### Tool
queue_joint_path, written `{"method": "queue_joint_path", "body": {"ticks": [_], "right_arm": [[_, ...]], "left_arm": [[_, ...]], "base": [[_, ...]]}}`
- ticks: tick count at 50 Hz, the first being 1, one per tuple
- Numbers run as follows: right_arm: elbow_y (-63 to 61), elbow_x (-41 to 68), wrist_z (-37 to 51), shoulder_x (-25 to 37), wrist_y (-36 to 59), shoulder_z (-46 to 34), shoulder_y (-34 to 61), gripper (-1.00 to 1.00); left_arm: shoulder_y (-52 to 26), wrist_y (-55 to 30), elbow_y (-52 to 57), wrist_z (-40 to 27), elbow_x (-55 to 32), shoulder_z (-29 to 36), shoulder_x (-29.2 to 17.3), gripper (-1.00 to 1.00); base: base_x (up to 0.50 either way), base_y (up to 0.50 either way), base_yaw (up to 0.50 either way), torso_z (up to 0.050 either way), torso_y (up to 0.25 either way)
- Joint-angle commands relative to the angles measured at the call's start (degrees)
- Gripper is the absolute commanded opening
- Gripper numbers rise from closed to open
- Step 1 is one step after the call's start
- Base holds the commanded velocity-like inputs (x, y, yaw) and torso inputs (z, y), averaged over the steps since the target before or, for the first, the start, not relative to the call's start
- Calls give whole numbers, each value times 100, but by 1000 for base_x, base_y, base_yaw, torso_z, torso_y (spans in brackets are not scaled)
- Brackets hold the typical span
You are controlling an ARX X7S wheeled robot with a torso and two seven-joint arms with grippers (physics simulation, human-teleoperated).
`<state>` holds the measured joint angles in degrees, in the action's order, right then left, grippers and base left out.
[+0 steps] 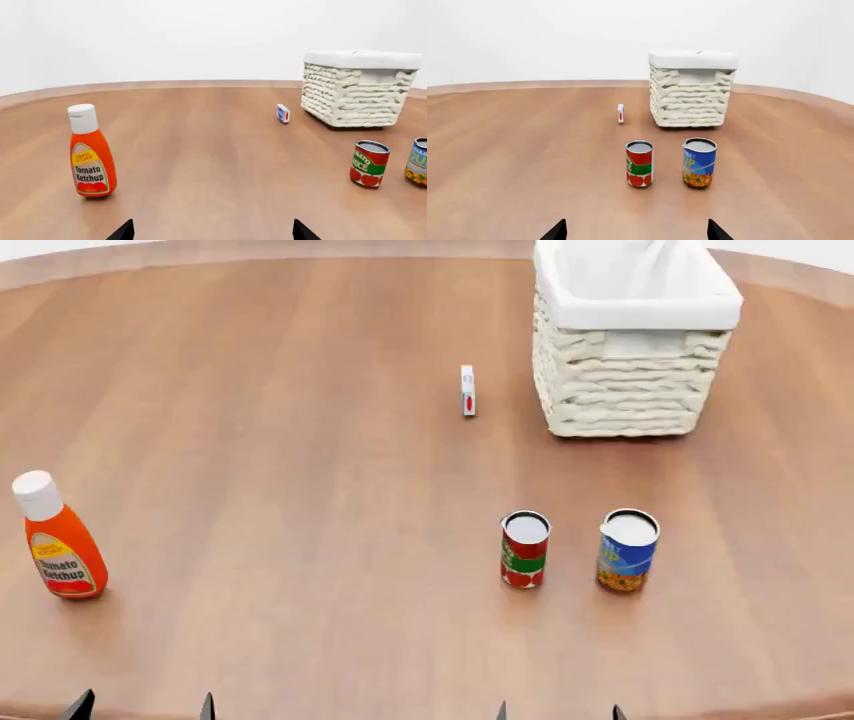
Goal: Pick up the alphabet soup and the cream cheese box, and put them in the basket.
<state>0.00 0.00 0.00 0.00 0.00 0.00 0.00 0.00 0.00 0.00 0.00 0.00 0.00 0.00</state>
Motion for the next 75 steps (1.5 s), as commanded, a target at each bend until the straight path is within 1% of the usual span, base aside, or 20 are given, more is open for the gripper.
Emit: {"method": "queue_joint_path", "body": {"ticks": [1,12,15,17,19,22,25,26,29,35,36,39,40,41,52,75], "right_arm": [[31,270,327,270,-34,-329,13,100],[-140,285,461,393,112,-476,81,100],[-171,247,521,421,88,-513,81,100],[-446,194,577,456,212,-540,60,100],[-709,100,647,495,339,-575,33,100],[-1286,-106,749,568,359,-653,-43,100],[-1625,-111,757,605,446,-694,-87,100],[-1850,-422,812,680,519,-823,-111,100],[-2211,-371,811,708,592,-808,-135,100],[-3308,-476,794,807,1073,-810,-122,100],[-3849,-598,760,850,1274,-851,-117,100],[-4214,-652,744,886,1429,-880,-122,100],[-5073,-1022,653,1008,1503,-980,-159,100],[-5365,-1018,662,1003,1519,-978,-165,100],[-5270,-918,730,1041,1462,-938,-186,100],[-5275,-932,841,1092,1585,-1026,-194,100]], "left_arm": [[7,-27,35,-86,-79,85,-79,100],[-83,134,-180,-362,-172,291,-273,100],[-58,153,-56,-357,-282,304,-306,100],[-24,196,87,-409,-270,316,-333,100],[34,196,359,-431,-335,306,-353,100],[92,-106,938,-335,-568,336,-414,100],[156,-75,1344,-392,-525,372,-463,100],[168,-149,1595,-387,-549,381,-497,100],[194,-93,1848,-455,-478,403,-535,100],[320,-143,2646,-511,-563,383,-642,100],[373,-228,3218,-571,-618,289,-687,100],[430,-254,3576,-620,-595,273,-747,100],[476,-325,4435,-651,-973,86,-838,100],[474,-347,4780,-663,-994,75,-850,100],[474,-292,4704,-768,-905,140,-893,100],[515,-164,4623,-898,-1033,152,-1008,100]], "base": [[0,0,0,0,0],[0,0,0,0,0],[0,0,0,0,0],[0,0,0,0,0],[0,0,0,0,0],[0,0,0,0,0],[0,0,0,0,0],[0,0,0,0,0],[0,0,0,0,0],[0,0,0,0,0],[0,0,0,0,0],[0,0,0,0,0],[0,0,0,0,0],[0,0,0,0,0],[0,0,0,0,0],[34,0,0,0,0]]}}
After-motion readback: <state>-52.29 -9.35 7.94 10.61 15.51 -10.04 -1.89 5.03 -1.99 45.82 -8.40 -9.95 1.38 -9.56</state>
